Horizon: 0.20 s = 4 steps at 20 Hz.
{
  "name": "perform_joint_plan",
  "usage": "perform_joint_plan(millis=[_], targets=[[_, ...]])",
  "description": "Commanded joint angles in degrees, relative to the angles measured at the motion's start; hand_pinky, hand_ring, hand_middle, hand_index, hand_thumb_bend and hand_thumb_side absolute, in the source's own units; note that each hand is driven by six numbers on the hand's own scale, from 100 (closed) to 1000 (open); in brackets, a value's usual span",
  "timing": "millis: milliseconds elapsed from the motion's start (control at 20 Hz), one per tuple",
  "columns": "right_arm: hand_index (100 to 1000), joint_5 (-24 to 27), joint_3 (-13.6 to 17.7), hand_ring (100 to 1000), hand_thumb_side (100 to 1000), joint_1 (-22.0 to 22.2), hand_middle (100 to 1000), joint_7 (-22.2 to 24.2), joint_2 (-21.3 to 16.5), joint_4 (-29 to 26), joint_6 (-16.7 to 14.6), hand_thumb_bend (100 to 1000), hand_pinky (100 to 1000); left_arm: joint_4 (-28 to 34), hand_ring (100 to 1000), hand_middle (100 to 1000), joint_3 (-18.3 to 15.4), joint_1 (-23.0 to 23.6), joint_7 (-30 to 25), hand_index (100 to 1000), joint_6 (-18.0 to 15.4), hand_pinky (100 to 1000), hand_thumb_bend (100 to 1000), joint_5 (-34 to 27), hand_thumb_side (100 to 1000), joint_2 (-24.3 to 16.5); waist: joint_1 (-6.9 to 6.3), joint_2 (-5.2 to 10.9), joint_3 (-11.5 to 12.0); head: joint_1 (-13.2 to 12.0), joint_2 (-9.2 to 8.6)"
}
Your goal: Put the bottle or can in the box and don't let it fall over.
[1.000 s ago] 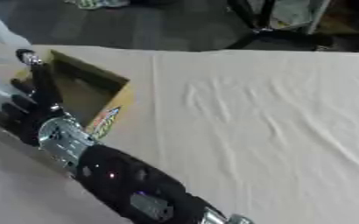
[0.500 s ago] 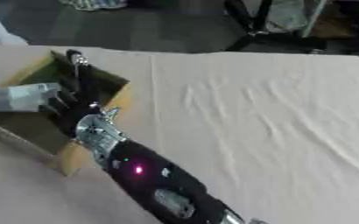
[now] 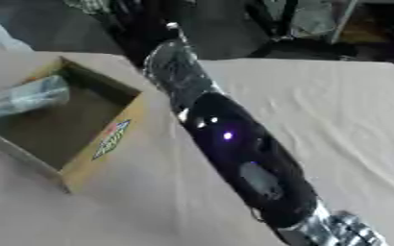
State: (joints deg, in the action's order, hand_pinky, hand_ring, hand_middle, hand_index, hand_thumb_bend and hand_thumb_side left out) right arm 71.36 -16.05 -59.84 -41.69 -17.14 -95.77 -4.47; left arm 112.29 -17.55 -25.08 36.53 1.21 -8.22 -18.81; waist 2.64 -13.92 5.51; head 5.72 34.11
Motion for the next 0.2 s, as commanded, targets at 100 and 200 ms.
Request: perform_joint_plan(millis=[100, 200], targets=[[889, -20.2, 5.4, 100, 466, 2.9, 129, -3.5, -8.5, -7.5, 6.0, 713, 179, 0.7, 851, 992, -0.1, 0.5, -0.1, 870, 0.4, 939, 254, 0.4, 854, -2.6, -0.67, 1.62, -0.8, -1.3, -0.3], [898, -28.8, 7.0, 100, 452, 5.7, 219, -4.9, -10.8, -9.7, 9.1, 754, 356, 0.7, 852, 993, 0.1, 1.0, -0.2, 870, 0.5, 939, 248, 0.6, 854, -3.1, -0.95, 1.61, -1.4, -1.8, -0.59]])
